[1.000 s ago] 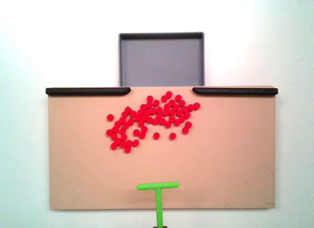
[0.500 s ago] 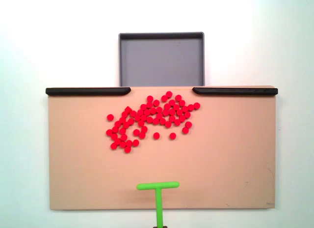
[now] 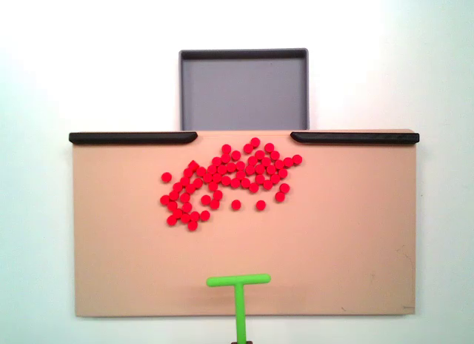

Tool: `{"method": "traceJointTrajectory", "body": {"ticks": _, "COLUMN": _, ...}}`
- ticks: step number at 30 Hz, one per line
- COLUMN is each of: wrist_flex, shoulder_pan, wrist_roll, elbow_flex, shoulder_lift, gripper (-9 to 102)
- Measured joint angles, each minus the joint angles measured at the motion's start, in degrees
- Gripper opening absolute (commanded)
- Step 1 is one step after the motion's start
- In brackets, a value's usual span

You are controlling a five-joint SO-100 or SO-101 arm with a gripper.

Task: Push granules from bottom to the grey container

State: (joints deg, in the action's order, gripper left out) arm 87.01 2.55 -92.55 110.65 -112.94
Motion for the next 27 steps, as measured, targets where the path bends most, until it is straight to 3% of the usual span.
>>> {"method": "traceJointTrajectory", "body": {"ticks": 27, "wrist_flex": 0.0, "shoulder_pan": -0.1, "wrist_roll": 3.7, "elbow_flex": 0.0, "shoulder_lift": -1.6, "gripper": 0}}
